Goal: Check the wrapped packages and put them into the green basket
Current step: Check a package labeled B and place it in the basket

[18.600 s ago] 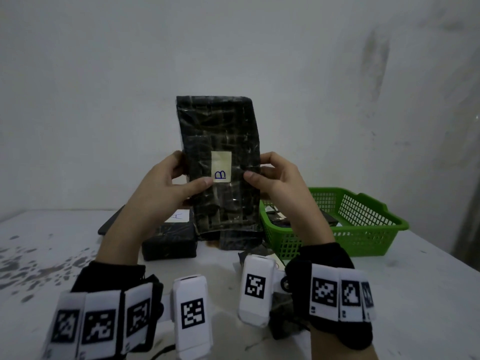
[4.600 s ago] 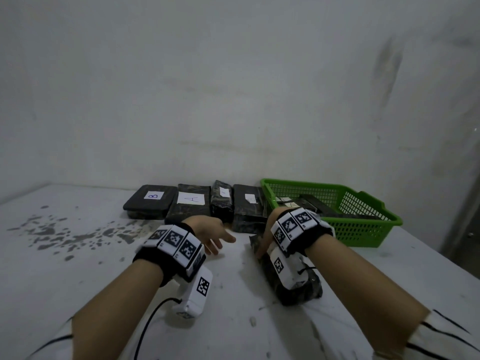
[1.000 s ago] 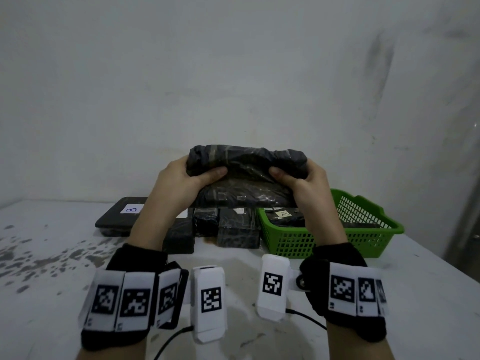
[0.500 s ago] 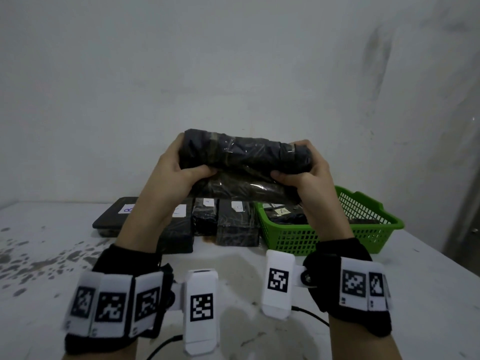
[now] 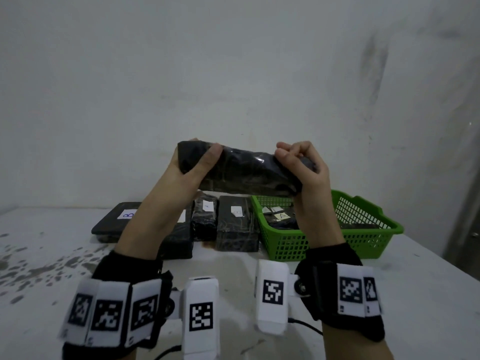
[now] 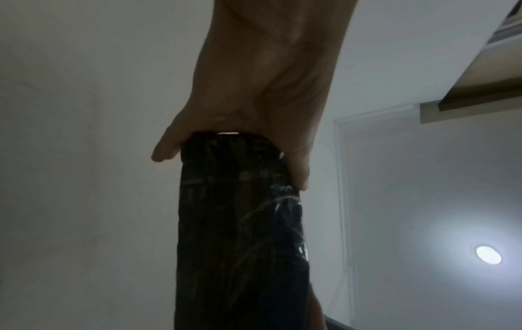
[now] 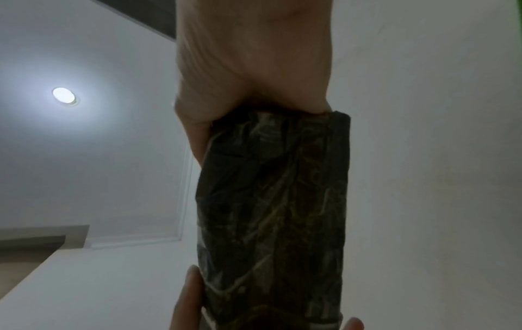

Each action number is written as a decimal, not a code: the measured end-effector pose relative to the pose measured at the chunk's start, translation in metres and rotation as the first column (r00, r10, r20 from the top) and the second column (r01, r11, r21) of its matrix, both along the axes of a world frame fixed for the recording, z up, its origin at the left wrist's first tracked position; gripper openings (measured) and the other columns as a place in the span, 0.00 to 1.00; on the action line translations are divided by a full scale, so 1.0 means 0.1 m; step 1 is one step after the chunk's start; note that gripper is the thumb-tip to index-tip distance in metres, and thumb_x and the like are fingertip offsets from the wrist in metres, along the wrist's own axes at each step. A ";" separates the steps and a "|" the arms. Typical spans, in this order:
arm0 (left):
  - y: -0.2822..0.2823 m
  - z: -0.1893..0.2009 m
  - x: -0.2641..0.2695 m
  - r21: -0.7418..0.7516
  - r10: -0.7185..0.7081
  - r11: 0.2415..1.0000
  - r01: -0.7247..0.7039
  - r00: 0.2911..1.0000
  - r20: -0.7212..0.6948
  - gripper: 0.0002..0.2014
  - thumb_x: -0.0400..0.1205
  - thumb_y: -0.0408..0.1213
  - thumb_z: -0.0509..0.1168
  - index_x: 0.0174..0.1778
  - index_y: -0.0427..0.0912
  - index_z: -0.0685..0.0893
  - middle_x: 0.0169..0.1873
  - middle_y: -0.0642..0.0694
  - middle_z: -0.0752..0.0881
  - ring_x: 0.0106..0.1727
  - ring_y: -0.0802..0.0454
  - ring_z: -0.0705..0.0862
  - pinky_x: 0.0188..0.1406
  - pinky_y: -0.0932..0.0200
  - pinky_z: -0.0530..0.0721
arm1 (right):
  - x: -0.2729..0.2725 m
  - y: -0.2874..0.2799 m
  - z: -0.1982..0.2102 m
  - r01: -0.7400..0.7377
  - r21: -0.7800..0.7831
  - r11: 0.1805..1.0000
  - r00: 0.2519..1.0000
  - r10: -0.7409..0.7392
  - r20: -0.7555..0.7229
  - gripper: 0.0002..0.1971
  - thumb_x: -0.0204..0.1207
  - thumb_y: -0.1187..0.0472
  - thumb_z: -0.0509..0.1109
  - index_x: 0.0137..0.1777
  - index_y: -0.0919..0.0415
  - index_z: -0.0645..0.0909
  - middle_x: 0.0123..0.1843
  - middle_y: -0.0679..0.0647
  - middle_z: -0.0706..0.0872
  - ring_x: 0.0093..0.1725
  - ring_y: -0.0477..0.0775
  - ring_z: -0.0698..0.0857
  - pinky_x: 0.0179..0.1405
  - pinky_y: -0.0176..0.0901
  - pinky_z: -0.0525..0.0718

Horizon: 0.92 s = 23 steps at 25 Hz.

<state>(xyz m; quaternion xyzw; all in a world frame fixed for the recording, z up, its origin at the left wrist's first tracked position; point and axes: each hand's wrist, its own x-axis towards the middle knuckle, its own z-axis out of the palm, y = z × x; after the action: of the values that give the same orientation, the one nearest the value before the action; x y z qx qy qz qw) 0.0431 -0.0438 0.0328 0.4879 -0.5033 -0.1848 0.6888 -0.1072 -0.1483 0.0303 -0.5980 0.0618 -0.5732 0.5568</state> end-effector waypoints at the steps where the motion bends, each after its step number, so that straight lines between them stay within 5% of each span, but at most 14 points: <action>1: 0.00 0.00 0.02 -0.005 -0.026 1.000 0.026 0.999 -0.042 0.28 0.62 0.60 0.67 0.55 0.51 0.77 0.45 0.55 0.85 0.52 0.57 0.84 0.49 0.62 0.81 | 0.02 0.01 -0.01 0.010 -0.014 1.000 1.000 -0.010 -0.002 0.13 0.59 0.56 0.78 0.38 0.54 0.77 0.51 0.52 0.83 0.57 0.54 0.81 0.53 0.46 0.80; 4: 0.00 0.01 0.12 -0.052 -0.073 0.996 0.068 0.991 -0.109 0.30 0.62 0.41 0.79 0.58 0.41 0.76 0.48 0.48 0.84 0.51 0.55 0.85 0.49 0.63 0.82 | 0.03 0.01 -0.01 0.041 0.001 0.999 0.994 -0.041 -0.105 0.25 0.63 0.53 0.78 0.59 0.50 0.74 0.59 0.54 0.80 0.57 0.51 0.82 0.54 0.41 0.81; 7: 0.02 0.02 0.18 -0.145 -0.093 0.987 0.076 0.989 -0.116 0.38 0.61 0.32 0.73 0.69 0.37 0.71 0.55 0.43 0.82 0.56 0.49 0.84 0.50 0.63 0.84 | 0.02 -0.01 0.00 -0.033 0.091 0.995 0.967 0.054 -0.249 0.35 0.67 0.45 0.74 0.72 0.55 0.69 0.61 0.52 0.83 0.60 0.49 0.84 0.63 0.49 0.81; 11: 0.07 0.02 0.13 -0.199 -0.148 0.970 0.140 0.989 -0.023 0.34 0.62 0.26 0.68 0.66 0.45 0.73 0.48 0.52 0.85 0.49 0.58 0.87 0.42 0.66 0.84 | -0.01 -0.01 0.01 -0.197 0.139 0.970 0.966 0.216 -0.140 0.31 0.62 0.62 0.73 0.67 0.68 0.74 0.59 0.62 0.86 0.55 0.57 0.87 0.51 0.44 0.88; 13: 0.08 0.00 0.12 -0.197 -0.203 0.960 0.201 0.979 0.011 0.35 0.65 0.25 0.68 0.68 0.52 0.71 0.49 0.58 0.85 0.50 0.60 0.87 0.43 0.66 0.84 | -0.04 -0.02 0.02 -0.226 0.125 0.966 0.967 0.238 -0.089 0.30 0.60 0.68 0.72 0.65 0.66 0.74 0.56 0.60 0.87 0.51 0.56 0.88 0.47 0.43 0.89; 17: 0.08 0.01 0.11 -0.152 -0.292 0.948 0.279 0.954 -0.066 0.34 0.68 0.42 0.75 0.68 0.62 0.70 0.54 0.58 0.83 0.49 0.59 0.88 0.37 0.59 0.86 | -0.10 -0.03 0.00 -0.246 0.053 0.968 0.963 0.250 -0.098 0.32 0.53 0.68 0.77 0.60 0.58 0.74 0.51 0.55 0.88 0.51 0.55 0.89 0.48 0.48 0.89; 20: 0.03 0.00 0.11 -0.109 -0.182 0.979 0.170 0.976 -0.116 0.34 0.70 0.38 0.69 0.72 0.58 0.66 0.57 0.52 0.80 0.47 0.55 0.87 0.34 0.60 0.88 | -0.15 -0.03 0.01 -0.305 0.052 0.951 0.941 0.309 -0.139 0.31 0.63 0.69 0.76 0.66 0.52 0.73 0.57 0.53 0.87 0.55 0.55 0.87 0.55 0.54 0.87; 23: 0.03 -0.04 0.13 -0.013 -0.171 0.985 0.170 0.981 -0.097 0.36 0.61 0.35 0.71 0.66 0.53 0.69 0.52 0.49 0.82 0.46 0.50 0.85 0.36 0.57 0.89 | -0.19 -0.06 0.03 -0.256 0.095 0.962 0.947 0.269 -0.172 0.21 0.75 0.62 0.64 0.68 0.51 0.75 0.53 0.50 0.87 0.46 0.47 0.88 0.44 0.41 0.87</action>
<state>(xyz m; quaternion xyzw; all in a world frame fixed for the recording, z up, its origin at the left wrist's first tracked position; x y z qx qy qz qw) 0.0559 -0.0406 0.0288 0.4319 -0.5093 -0.2657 0.6953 -0.1257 -0.1542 0.0337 -0.6308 0.0532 -0.4336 0.6413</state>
